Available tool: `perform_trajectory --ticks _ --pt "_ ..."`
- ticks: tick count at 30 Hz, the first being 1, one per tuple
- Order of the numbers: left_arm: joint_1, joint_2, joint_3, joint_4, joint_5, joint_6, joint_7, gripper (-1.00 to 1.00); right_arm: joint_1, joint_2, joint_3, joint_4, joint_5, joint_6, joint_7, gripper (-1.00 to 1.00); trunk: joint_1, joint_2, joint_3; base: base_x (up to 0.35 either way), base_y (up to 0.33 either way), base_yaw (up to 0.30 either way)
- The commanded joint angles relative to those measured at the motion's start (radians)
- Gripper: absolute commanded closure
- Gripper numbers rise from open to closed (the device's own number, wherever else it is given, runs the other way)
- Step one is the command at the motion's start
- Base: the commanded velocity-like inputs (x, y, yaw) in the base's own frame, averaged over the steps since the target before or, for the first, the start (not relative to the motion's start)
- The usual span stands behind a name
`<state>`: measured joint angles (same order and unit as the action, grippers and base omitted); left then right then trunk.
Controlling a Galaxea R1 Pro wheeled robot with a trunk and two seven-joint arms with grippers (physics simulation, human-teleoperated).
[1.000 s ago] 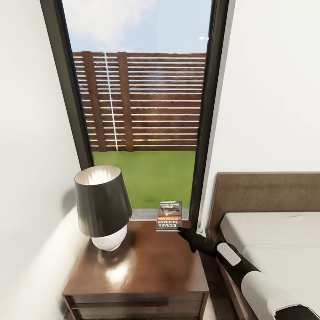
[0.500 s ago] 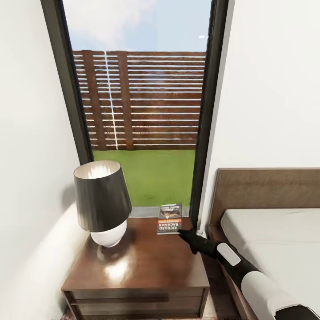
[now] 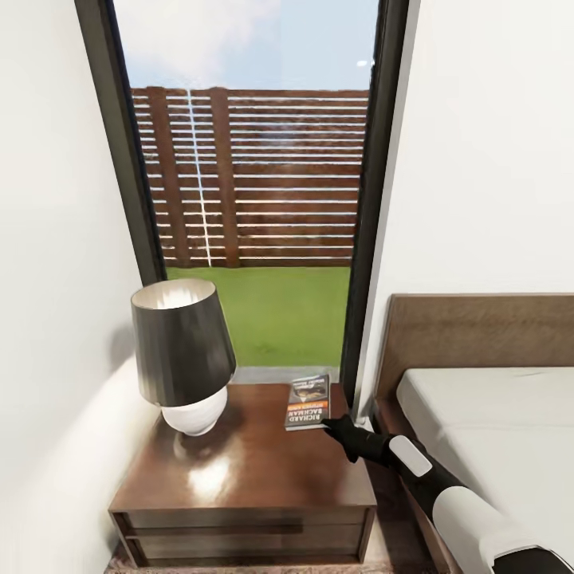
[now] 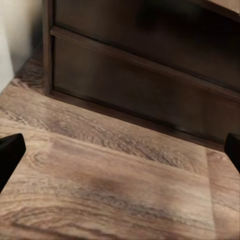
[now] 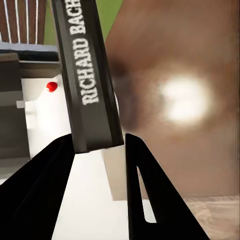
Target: In the bedroom, move the book from the bed onto either nightstand, and place the two sandals side by side next to the bed.
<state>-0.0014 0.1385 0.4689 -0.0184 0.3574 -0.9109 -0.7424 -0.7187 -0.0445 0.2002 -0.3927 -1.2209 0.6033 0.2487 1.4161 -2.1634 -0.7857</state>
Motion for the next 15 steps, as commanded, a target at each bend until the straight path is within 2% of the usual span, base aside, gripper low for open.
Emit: perform_trajectory --ticks 1,15 --pt "0.000 0.001 -0.001 0.000 0.011 0.001 -0.010 -1.00 -0.001 -0.001 0.004 0.000 -0.003 0.001 0.002 1.00 0.004 -0.008 -0.004 0.000 0.000 0.000" --pt "0.000 0.003 -0.001 0.000 0.011 0.001 -0.011 -1.00 -0.001 0.000 0.004 0.000 -0.006 0.001 -0.009 1.00 0.057 -0.106 -0.048 0.000 0.000 0.000"
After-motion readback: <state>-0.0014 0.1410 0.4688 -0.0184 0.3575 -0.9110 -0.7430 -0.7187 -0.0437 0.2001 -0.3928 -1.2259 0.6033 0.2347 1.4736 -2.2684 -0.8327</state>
